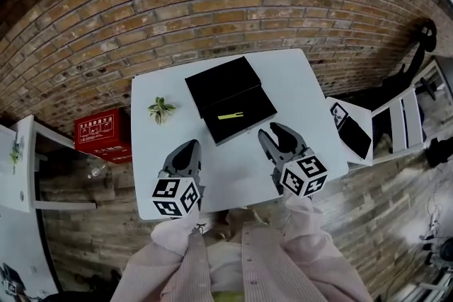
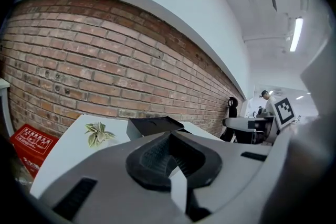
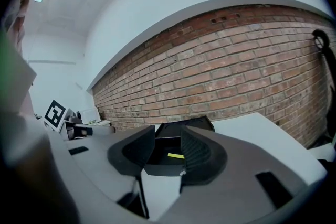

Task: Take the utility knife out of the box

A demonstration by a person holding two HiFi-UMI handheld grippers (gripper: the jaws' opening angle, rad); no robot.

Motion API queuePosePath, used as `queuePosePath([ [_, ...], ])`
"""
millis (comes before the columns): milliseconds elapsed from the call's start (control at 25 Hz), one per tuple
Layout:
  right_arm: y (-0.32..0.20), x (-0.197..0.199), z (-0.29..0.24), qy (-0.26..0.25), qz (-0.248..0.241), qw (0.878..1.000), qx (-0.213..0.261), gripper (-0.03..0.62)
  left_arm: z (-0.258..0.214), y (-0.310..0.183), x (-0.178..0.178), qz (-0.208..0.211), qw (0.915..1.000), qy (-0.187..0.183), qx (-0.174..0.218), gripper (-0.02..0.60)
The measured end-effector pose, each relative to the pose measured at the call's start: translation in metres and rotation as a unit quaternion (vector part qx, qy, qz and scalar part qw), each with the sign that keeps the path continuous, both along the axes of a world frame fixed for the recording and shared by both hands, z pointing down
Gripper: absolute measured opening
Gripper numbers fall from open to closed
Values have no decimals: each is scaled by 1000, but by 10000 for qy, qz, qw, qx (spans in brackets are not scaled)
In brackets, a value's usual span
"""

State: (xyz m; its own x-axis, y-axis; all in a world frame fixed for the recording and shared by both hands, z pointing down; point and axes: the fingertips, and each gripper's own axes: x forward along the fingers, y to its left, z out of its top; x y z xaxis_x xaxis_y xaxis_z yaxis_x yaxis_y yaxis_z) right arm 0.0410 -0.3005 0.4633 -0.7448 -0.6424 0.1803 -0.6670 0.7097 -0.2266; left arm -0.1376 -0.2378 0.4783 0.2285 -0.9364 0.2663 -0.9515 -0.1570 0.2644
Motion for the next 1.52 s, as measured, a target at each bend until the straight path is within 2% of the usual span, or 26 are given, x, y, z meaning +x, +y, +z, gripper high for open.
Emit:
queuePosePath([
  [320, -37, -13, 19, 231, -581, 9979, -183, 149, 16, -33, 8, -184, 9997, 55, -165, -8],
  [520, -60, -25, 29, 589, -1035, 9927, -189, 149, 27, -52, 9, -278, 9992, 58, -290, -8],
  [680, -72, -36, 42, 871, -1405, 9858, -280, 149, 35, -64, 8, -340, 9986, 58, -402, -8],
  [920, -84, -56, 67, 1405, -1988, 9692, -364, 149, 47, -75, 4, -420, 9973, 86, -591, -8],
  [1120, -88, -72, 89, 1928, -2525, 9475, -368, 147, 60, -85, 4, -367, 9964, 135, -754, -8],
  [1520, -90, -95, 131, 3070, -3549, 8823, -364, 147, 79, -100, 5, -192, 9945, 258, -993, -8],
])
